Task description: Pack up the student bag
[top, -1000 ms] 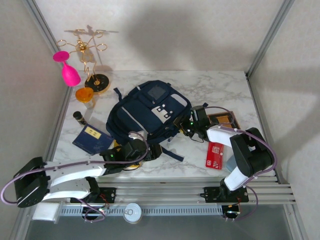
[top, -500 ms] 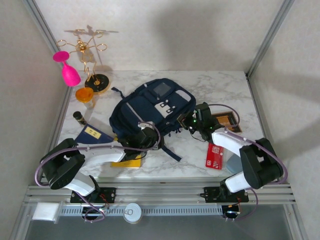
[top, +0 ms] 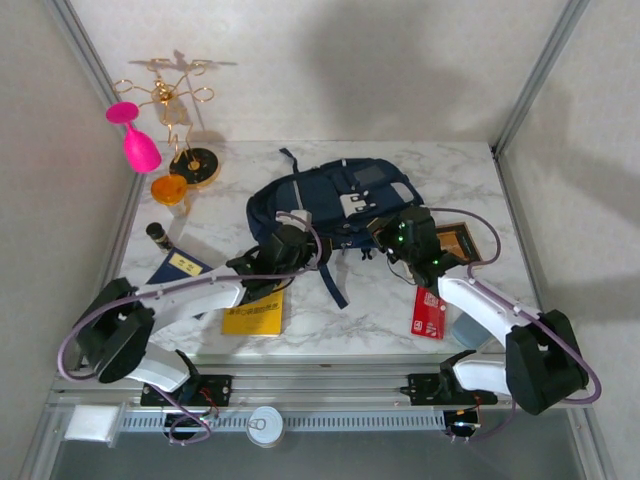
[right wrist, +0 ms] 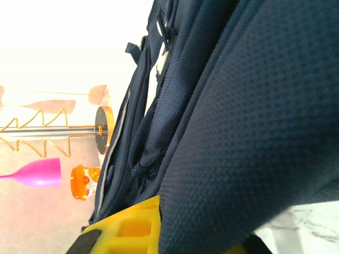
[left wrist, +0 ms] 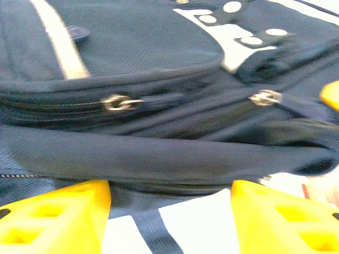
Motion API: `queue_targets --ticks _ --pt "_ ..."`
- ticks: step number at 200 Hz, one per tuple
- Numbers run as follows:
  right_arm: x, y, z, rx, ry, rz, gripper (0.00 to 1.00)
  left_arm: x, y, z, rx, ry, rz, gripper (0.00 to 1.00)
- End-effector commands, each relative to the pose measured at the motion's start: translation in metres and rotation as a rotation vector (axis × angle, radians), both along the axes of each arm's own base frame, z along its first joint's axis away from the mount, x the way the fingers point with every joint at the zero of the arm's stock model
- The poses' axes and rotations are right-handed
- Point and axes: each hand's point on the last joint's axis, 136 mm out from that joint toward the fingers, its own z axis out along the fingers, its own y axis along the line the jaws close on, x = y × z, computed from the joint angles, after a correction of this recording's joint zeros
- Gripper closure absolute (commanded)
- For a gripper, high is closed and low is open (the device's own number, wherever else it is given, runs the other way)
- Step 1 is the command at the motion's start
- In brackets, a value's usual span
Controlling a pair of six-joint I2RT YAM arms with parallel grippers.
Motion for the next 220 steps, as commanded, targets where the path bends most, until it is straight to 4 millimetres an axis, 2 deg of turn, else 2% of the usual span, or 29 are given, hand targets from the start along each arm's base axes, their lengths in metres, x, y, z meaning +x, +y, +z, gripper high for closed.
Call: queue_targets --ticks 1,26,49,71,83,123,157,171,184,220 --pt "-0.009 0.012 0.023 0.125 -0.027 -0.015 1.00 -0.029 0.003 0.013 0.067 -0.061 0.017 0.40" --pt "-0.009 0.014 0.028 0.131 -0.032 -0.029 1.00 -0.048 -0.012 0.003 0.027 -0.051 -0.019 0.43" --pt "-0.008 0.015 0.033 0.142 -0.044 -0.036 1.00 -0.050 -0.030 -0.014 0.050 -0.021 -0.024 0.48" --pt "-0.007 0.016 0.037 0.146 -0.048 -0.033 1.00 -0.051 -0.057 -0.024 0.058 -0.025 -0.064 0.47" --pt "-0.007 0.015 0.039 0.145 -0.054 -0.038 1.00 -0.048 -0.065 -0.029 0.069 -0.031 -0.056 0.47" --pt "-0.007 0.014 0.043 0.141 -0.067 -0.039 1.00 -0.029 -0.063 -0.043 0.085 -0.039 0.065 0.49" --pt "-0.007 0.015 0.040 0.143 -0.061 -0.032 1.00 -0.018 -0.066 -0.049 0.073 -0.041 0.068 0.49" --pt "-0.008 0.015 0.037 0.138 -0.053 -0.025 1.00 -0.010 -0.062 -0.053 0.062 -0.021 0.093 0.53" --pt "-0.007 0.013 0.039 0.128 -0.058 -0.031 1.00 -0.008 -0.067 -0.053 0.047 -0.020 0.075 0.56" --pt "-0.008 0.010 0.041 0.126 -0.066 -0.039 1.00 -0.007 -0.076 -0.054 0.046 -0.026 0.043 0.83"
